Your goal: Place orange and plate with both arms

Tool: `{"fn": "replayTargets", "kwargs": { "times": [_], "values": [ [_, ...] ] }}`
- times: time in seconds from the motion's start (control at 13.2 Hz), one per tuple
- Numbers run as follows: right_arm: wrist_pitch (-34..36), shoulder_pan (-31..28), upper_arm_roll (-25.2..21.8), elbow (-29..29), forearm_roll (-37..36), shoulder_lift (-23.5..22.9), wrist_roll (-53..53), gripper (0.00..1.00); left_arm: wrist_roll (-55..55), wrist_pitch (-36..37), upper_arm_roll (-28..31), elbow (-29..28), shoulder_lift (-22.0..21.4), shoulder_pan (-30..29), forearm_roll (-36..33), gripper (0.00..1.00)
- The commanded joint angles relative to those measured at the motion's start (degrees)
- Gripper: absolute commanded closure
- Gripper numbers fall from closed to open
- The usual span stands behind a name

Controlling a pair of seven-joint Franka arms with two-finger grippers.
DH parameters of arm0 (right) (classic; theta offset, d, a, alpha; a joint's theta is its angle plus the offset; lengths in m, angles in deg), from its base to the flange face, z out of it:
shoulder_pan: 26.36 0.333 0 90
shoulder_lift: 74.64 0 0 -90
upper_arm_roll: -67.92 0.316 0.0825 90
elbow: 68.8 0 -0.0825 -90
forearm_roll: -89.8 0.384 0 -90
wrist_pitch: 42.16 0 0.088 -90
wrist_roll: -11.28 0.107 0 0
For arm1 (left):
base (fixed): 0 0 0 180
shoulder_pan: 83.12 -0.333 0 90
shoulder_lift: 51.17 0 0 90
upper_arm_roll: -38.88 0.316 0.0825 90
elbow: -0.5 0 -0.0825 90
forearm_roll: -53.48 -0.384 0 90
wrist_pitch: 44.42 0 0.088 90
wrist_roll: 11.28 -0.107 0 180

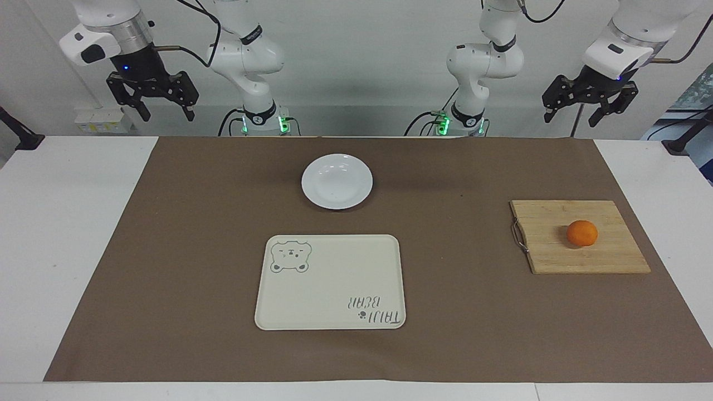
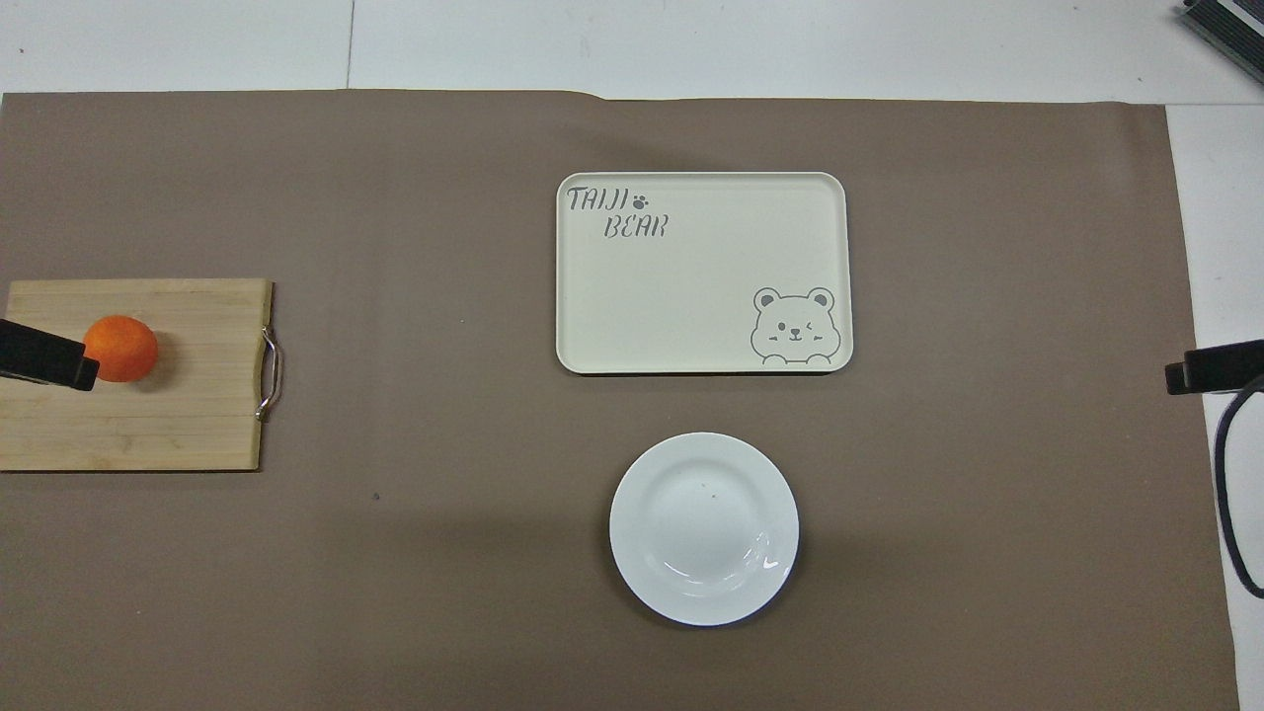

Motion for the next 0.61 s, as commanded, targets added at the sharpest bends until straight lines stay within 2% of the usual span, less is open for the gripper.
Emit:
{"fn": "replayTargets", "kwargs": {
  "times": [0.0, 0.23, 0.53],
  "values": [
    [2.51, -0.14, 0.9, 0.41, -3.81, -0.66, -1.35, 0.0, -0.48, -1.14, -0.38, -1.03, -0.87, -0.54, -0.16, 0.0],
    [2.97, -0.4, 1.34, 3.22, -3.48, -2.59, -1.44, 0.0, -0.66, -1.32, -0.38, -1.03, -0.87, -0.54, -0.33, 0.0],
    [2.36, -1.02, 0.81, 2.79, -2.42, -2.16, -1.26, 0.0, -1.44, -1.93, -0.38, -1.72, -1.31, -1.76, -0.16, 0.0]
  ]
}}
